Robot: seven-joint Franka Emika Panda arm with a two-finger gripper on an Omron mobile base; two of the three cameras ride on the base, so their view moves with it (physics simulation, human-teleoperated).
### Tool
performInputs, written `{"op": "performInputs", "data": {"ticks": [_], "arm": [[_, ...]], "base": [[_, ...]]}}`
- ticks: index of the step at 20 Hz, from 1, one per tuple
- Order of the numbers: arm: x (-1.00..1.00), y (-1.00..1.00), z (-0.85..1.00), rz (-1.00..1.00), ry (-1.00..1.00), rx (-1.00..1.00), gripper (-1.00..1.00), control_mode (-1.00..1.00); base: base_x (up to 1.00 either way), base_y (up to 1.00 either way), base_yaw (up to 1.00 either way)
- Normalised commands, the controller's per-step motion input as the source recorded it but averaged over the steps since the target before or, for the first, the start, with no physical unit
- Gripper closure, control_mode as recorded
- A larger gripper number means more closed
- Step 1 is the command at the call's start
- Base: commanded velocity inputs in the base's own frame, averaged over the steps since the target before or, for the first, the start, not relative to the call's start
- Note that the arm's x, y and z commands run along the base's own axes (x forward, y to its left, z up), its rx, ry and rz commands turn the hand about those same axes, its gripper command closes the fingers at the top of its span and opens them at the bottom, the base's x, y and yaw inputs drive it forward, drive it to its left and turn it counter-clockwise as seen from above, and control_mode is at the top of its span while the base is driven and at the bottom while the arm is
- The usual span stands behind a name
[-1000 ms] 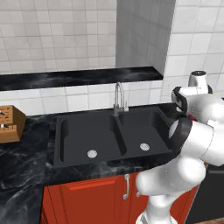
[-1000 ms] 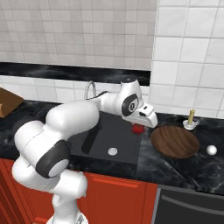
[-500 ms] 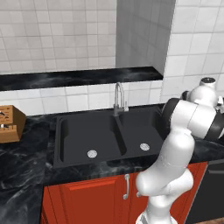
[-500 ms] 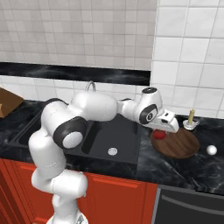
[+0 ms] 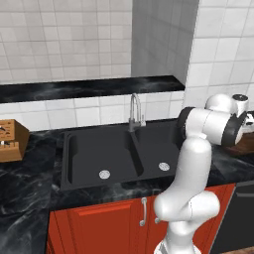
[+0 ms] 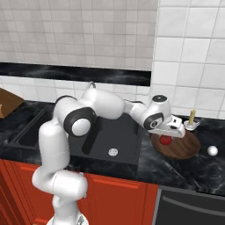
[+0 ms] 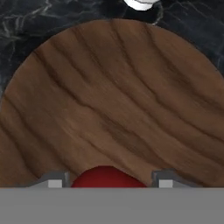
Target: Pick the tomato from the sink and place it in the bowl. Then pick the bowl and place it in the microwave. Then close the microwave door and press the start button.
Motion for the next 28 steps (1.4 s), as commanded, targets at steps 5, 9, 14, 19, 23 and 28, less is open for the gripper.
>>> {"op": "performInputs", "data": {"ticks": [5,9,14,19,23,28], "arm": [[0.0,0.0,-0.44,0.13,-0.02,0.0,-1.0,-1.0],[0.14,0.0,-0.08,0.06,-0.03,0.0,-1.0,-1.0],[0.33,0.0,0.09,0.04,0.0,0.0,-1.0,-1.0],[0.23,0.25,0.36,0.05,-0.02,0.0,-1.0,-1.0],[-0.19,0.86,0.07,0.12,-0.01,-0.09,-1.0,-1.0],[-0.22,0.79,-0.25,0.15,0.03,-0.18,-1.0,-1.0]], "base": [[0.0,0.0,0.0],[0.0,0.0,0.0],[0.0,0.0,0.0],[0.0,0.0,0.0],[0.0,0.0,0.0],[0.0,0.0,0.0]]}}
